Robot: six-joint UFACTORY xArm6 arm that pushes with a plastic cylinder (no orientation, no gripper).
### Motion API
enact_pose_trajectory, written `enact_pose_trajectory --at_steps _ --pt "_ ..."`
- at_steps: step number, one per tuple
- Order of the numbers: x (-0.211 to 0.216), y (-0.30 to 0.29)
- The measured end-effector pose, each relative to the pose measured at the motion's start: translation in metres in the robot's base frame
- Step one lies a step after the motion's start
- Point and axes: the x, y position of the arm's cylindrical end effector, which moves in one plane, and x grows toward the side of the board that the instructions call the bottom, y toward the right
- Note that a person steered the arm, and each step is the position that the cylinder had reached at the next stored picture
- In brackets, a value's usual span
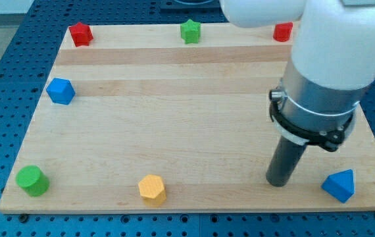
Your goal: Move the yellow hexagon towards the center of the board
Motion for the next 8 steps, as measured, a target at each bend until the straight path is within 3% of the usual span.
enact_pose_trajectory --at_steps 4,8 --pt "0.032 -0.024" --pt "0.036 -0.051"
